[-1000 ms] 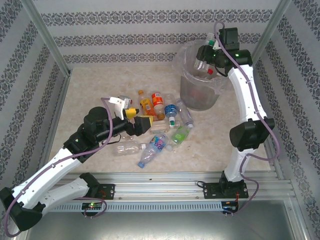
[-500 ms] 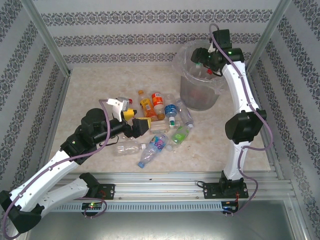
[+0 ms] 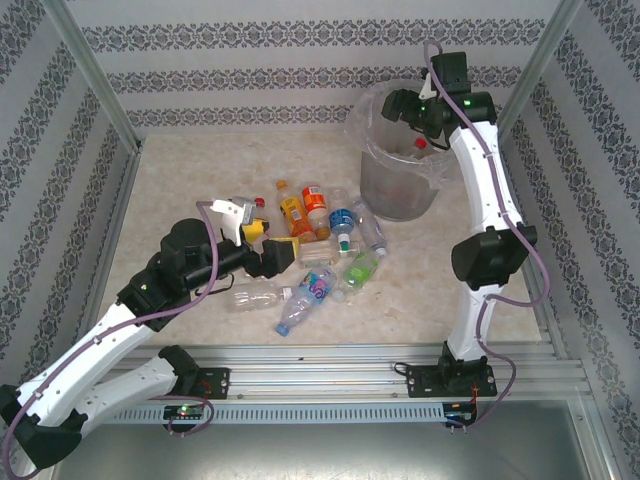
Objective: Put the plastic bottles in the bin
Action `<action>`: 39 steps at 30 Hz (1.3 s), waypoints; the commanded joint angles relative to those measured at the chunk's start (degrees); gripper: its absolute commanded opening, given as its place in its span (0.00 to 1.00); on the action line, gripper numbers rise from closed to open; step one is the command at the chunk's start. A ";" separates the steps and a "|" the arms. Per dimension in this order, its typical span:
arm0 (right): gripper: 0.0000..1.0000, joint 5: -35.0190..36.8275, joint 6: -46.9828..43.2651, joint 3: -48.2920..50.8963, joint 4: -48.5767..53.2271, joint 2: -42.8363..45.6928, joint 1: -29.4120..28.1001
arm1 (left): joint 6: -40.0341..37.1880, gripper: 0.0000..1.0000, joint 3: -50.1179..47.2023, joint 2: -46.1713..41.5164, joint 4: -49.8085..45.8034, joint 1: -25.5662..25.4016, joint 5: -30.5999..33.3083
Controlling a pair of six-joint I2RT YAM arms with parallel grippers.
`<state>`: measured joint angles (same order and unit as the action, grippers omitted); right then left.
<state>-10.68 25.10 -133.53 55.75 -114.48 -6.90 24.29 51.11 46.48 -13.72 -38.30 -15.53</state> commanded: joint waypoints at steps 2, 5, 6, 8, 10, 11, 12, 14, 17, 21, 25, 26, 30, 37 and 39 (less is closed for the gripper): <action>0.82 -2.73 -3.70 5.30 -1.21 8.49 -0.33 | -2.68 1.00 1.53 -1.02 -3.07 -0.81 0.53; 0.82 -3.72 -5.05 10.61 -2.65 13.55 -0.29 | -4.17 1.00 2.31 -0.78 -5.54 -0.81 0.05; 0.82 -4.10 -5.42 12.16 -2.97 15.15 -0.30 | -4.64 1.00 2.61 -0.62 -6.54 -0.80 0.02; 0.82 -5.18 -6.09 15.75 -3.38 18.70 -0.48 | -6.00 1.00 3.47 -0.42 -8.94 -0.81 -0.29; 0.82 -6.11 -6.53 19.91 -4.41 23.01 -0.82 | -7.50 1.00 4.49 0.05 -12.19 -0.81 0.30; 0.83 -6.54 -6.71 22.28 -4.86 25.23 -1.17 | -8.33 1.00 5.13 0.38 -14.09 -0.79 0.69; 0.84 -6.88 -6.90 24.41 -5.23 27.20 -1.51 | -9.14 1.00 5.65 0.65 -15.91 -0.81 0.90; 0.85 -7.81 -7.10 28.78 -5.52 31.33 -2.55 | -10.93 1.00 6.97 1.53 -20.03 -0.81 1.13; 0.86 -9.46 -7.34 34.95 -5.86 36.97 -4.83 | -12.85 1.00 8.51 3.17 -25.14 -0.81 1.20; 0.88 -13.03 -7.13 43.13 -6.75 44.16 -7.75 | -14.89 1.00 10.46 5.79 -30.78 -0.81 1.37; 0.94 -19.56 -5.73 50.68 -7.57 51.01 -9.06 | -16.81 1.00 13.20 9.36 -37.85 -0.81 3.08; 0.96 -21.08 -5.35 52.37 -7.43 52.57 -9.25 | -17.12 1.00 13.71 10.13 -39.57 -0.81 3.88; 0.98 -25.80 -4.18 57.77 -6.89 57.36 -9.50 | -17.17 0.99 14.52 12.91 -44.32 -0.81 7.20; 0.98 -27.49 -3.33 64.97 -5.88 62.73 -9.67 | -14.09 0.95 14.25 19.94 -49.70 -0.81 10.12; 0.98 -28.10 -2.66 66.25 -6.64 63.53 -9.67 | -13.62 0.96 14.71 22.59 -50.40 -0.79 12.33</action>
<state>-36.27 21.26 -68.97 49.87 -52.05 -16.03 9.43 64.75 66.85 -59.27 -38.30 -7.14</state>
